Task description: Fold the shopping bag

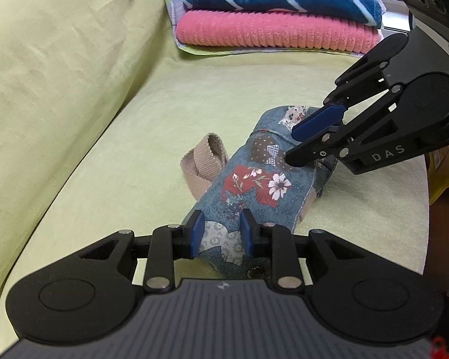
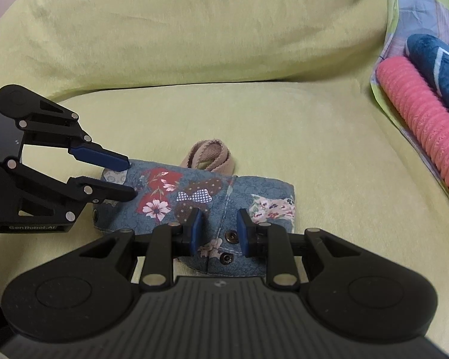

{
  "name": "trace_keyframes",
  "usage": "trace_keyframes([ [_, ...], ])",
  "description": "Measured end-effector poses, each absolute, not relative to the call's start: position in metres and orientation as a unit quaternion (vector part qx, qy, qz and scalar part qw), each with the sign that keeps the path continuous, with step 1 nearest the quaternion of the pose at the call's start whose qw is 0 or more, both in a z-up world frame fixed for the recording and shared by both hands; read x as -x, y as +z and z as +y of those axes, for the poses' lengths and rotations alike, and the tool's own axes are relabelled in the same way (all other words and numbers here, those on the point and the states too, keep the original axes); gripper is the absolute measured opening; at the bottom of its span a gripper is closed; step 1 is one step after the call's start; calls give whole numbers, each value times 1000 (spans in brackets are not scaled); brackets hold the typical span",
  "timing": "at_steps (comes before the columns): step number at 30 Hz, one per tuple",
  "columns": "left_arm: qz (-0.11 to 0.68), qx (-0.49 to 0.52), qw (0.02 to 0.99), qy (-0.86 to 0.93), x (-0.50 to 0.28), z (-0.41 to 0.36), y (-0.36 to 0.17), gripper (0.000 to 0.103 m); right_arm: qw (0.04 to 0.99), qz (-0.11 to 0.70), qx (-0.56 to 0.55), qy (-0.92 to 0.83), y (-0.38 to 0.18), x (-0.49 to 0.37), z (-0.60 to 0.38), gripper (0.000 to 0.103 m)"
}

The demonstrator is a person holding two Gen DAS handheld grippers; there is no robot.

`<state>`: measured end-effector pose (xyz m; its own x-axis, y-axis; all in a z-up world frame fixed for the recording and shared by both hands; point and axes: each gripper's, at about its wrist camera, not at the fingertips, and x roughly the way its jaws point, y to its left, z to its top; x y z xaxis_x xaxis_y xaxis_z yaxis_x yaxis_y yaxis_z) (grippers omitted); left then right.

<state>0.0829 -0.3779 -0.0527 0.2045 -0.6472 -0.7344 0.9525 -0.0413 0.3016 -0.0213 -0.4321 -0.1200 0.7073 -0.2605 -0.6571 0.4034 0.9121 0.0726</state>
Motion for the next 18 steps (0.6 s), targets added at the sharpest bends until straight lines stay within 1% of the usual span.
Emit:
trace_keyframes([
  [16,193,-391,666,-605,-87,-377,-54,30,918,331,-112,-190,-123,22,-428,22],
  [18,194,-391,665,-606,-88,-378,-53,30,917,323,-138,-192,-126,27,-428,22],
])
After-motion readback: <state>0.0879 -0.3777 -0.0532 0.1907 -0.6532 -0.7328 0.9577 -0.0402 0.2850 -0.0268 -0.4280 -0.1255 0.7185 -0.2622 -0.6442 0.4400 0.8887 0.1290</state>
